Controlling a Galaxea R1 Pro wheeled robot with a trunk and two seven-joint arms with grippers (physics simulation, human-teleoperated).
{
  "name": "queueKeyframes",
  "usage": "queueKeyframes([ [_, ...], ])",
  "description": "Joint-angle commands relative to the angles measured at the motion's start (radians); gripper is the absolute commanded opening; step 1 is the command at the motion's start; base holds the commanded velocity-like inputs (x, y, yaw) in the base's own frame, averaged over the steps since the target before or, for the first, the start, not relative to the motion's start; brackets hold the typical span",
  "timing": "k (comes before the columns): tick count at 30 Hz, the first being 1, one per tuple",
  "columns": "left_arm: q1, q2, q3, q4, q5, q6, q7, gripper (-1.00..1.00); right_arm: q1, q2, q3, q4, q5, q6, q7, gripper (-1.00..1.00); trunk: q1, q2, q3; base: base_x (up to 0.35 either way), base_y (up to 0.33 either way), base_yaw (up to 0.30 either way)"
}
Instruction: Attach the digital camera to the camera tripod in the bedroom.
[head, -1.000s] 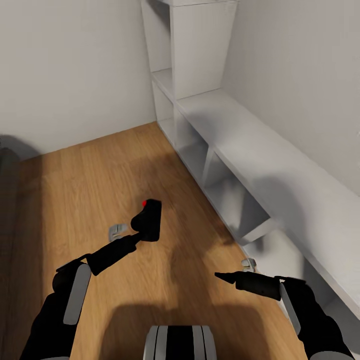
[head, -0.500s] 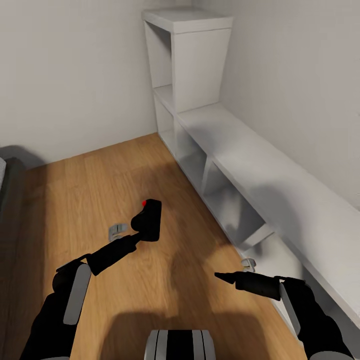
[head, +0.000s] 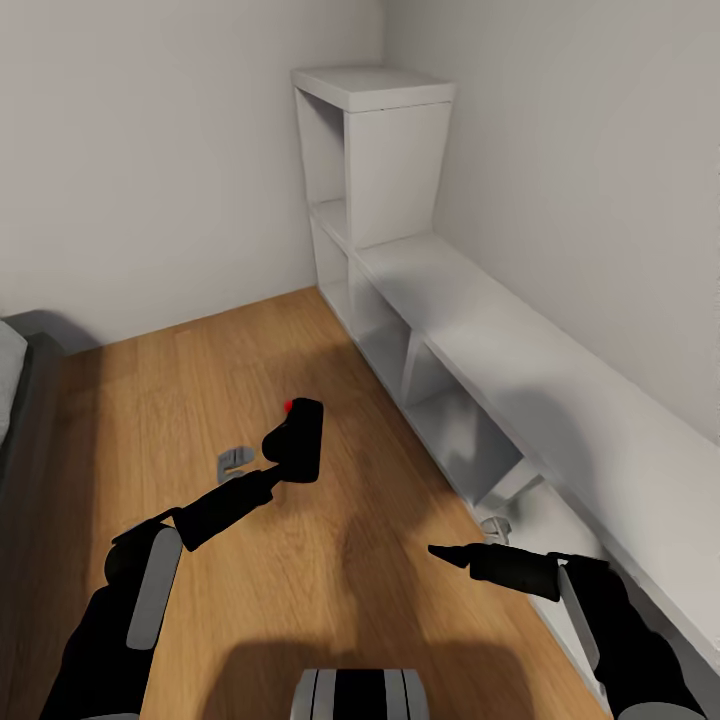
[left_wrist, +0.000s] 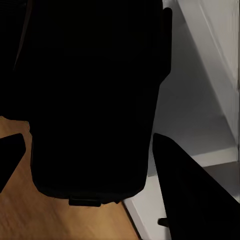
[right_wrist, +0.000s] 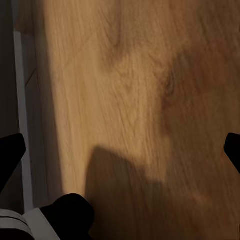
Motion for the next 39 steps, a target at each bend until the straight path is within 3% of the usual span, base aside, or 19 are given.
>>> queueKeyframes([
  [1,-0.001,-0.001,0.002,0.0,0.001,0.006,-0.005,-1.0,0.0,0.0,-0.001,0.0,-0.003,0.008,0.002,1.0,-0.001,0.0,0.003,0.0,0.0,0.0],
  [22,-0.001,-0.002,0.001,0.0,0.002,0.006,-0.008,-1.0,0.0,0.001,0.0,0.002,-0.003,0.008,0.002,1.0,-0.01,0.005,0.085,0.0,0.0,0.0],
  [32,-0.001,-0.001,0.001,0.007,0.053,0.006,-0.003,-1.0,0.0,0.003,0.001,0.002,-0.005,0.008,0.003,1.0,-0.015,0.007,0.123,0.0,0.0,0.0],
  [39,-0.001,0.0,0.001,0.023,0.066,0.006,0.001,-1.0,0.0,0.003,0.001,0.002,-0.005,0.008,0.003,1.0,-0.018,0.009,0.15,0.0,0.0,0.0],
])
